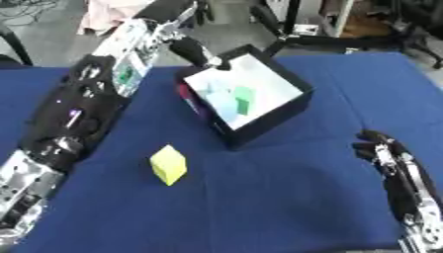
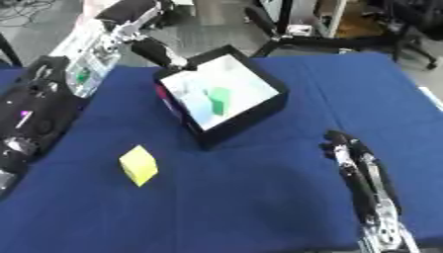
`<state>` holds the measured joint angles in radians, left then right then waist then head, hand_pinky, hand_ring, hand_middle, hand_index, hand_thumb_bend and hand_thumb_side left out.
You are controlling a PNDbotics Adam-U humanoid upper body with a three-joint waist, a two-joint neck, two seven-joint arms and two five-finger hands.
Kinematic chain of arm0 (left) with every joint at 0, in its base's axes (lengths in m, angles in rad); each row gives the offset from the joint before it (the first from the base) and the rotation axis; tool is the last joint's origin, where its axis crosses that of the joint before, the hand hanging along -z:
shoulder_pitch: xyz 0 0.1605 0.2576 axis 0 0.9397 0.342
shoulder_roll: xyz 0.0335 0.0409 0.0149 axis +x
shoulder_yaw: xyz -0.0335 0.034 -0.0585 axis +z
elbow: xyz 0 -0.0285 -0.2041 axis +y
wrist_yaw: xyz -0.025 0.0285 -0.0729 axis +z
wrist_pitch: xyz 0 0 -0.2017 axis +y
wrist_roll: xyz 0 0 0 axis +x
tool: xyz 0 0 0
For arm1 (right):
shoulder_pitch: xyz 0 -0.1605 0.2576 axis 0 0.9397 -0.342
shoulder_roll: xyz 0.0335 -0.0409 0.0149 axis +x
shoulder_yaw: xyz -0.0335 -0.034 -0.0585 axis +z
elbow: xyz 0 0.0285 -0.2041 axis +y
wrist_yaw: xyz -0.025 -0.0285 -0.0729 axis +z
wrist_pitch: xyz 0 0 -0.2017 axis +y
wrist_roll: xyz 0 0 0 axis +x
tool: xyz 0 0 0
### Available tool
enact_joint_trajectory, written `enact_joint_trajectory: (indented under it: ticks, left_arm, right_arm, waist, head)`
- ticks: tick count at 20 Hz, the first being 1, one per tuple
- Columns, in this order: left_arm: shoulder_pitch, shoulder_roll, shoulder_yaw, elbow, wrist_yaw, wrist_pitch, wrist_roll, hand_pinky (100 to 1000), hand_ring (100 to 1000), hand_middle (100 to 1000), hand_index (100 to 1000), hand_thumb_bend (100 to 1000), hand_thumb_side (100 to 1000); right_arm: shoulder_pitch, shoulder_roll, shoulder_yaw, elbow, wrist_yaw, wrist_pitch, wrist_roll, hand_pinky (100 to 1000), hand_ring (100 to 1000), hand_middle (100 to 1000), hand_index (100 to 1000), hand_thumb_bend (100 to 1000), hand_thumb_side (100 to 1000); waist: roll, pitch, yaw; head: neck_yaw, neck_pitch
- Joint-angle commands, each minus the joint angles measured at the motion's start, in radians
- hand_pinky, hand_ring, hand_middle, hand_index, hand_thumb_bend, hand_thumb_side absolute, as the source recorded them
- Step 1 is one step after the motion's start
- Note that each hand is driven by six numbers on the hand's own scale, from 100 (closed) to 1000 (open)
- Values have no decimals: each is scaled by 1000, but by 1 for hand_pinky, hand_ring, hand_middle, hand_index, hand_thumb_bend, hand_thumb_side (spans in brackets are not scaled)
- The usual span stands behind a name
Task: Pick up objects on the table and place them in the box.
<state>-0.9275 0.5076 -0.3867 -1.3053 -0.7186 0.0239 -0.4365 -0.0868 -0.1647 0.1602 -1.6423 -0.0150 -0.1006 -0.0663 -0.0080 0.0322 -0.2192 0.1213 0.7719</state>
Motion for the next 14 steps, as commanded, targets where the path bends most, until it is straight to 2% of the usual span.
enact_joint_trajectory:
  ticks: [1,4,7,10,14]
  left_arm:
    - [27,166,-54,-180,119,-54,-198,755,611,608,774,712,470]
    - [95,267,-86,-305,146,-73,-352,758,625,623,786,667,439]
    - [145,320,-122,-366,176,-81,-450,766,644,645,798,645,407]
    - [171,343,-170,-380,192,-94,-468,775,663,665,807,636,379]
    - [190,345,-231,-340,197,-128,-470,787,681,683,810,614,327]
  right_arm:
    - [-5,-27,-11,-10,3,-1,-6,805,762,748,792,100,746]
    - [-4,-33,-13,-9,5,0,-10,805,762,748,792,100,747]
    - [-5,-37,-12,-10,7,0,-10,805,762,748,792,100,746]
    - [-6,-39,-12,-10,7,-1,-9,805,762,748,792,100,746]
    - [-7,-40,-10,-10,7,-1,-8,805,762,748,792,100,746]
  waist:
    - [4,-26,4]
    - [10,-24,8]
    - [12,-23,9]
    - [14,-23,7]
    - [16,-22,4]
  head:
    - [-10,-2]
    - [-11,-2]
    - [-13,-2]
    - [-9,-2]
    - [-7,-2]
